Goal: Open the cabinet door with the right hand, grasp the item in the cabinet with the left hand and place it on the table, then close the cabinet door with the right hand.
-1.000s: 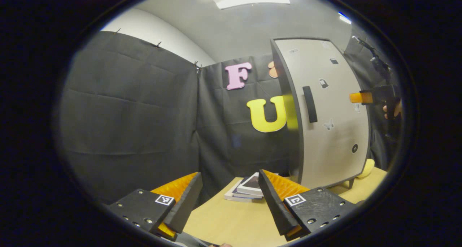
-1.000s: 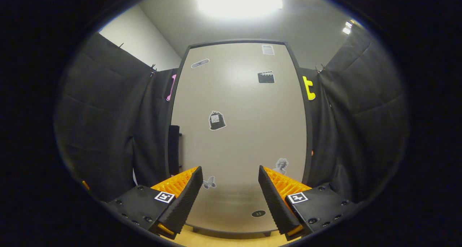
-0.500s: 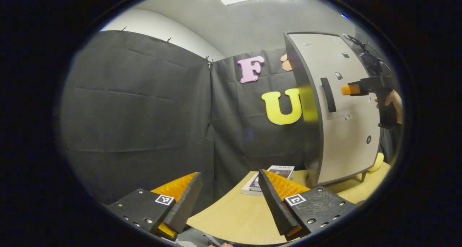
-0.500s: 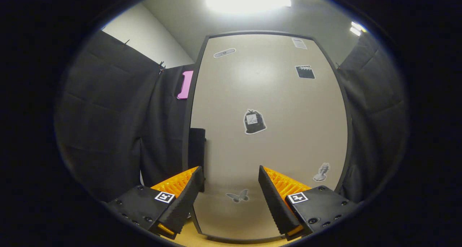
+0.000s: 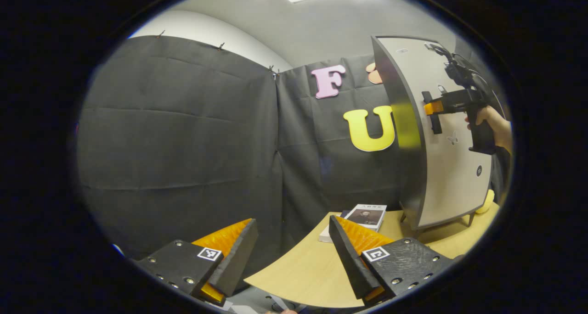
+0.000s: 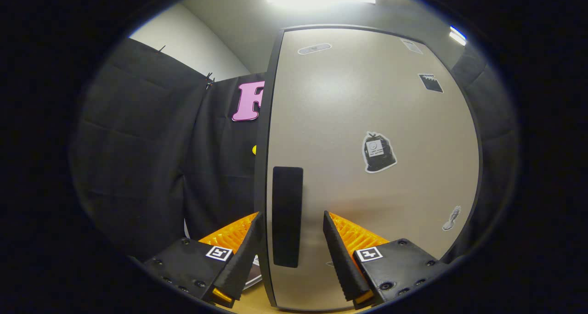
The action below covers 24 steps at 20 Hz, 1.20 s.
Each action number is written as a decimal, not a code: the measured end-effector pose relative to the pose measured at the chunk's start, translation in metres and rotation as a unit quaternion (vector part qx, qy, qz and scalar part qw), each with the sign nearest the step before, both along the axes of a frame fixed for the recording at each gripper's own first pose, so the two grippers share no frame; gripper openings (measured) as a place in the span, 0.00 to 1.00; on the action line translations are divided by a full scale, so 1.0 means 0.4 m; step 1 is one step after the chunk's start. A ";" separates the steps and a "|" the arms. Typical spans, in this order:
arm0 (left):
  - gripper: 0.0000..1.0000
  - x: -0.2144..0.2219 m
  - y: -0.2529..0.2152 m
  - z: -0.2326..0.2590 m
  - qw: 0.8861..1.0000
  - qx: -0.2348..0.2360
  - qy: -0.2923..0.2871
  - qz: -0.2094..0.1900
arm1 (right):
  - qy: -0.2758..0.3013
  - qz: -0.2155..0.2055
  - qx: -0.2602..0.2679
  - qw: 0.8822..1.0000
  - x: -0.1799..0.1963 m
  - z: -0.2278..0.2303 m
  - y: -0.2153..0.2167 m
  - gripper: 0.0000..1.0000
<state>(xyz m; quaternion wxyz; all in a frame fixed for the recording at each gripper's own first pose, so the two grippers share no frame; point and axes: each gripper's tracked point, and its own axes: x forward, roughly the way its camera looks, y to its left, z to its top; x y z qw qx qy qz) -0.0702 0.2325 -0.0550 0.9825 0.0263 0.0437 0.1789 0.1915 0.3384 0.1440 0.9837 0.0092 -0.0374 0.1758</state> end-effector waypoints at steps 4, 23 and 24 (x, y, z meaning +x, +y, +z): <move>0.93 0.002 0.031 -0.013 1.000 0.003 0.004 0.006 | 0.020 -0.016 -0.008 1.000 0.025 -0.021 0.017 0.55; 0.93 0.092 -0.067 0.034 0.997 -0.009 -0.031 -0.076 | 0.085 0.056 -0.007 0.995 -0.034 -0.018 0.003 0.05; 0.93 0.093 -0.080 0.040 0.996 -0.008 -0.033 -0.079 | 0.085 0.064 -0.008 0.994 -0.047 -0.015 0.001 0.04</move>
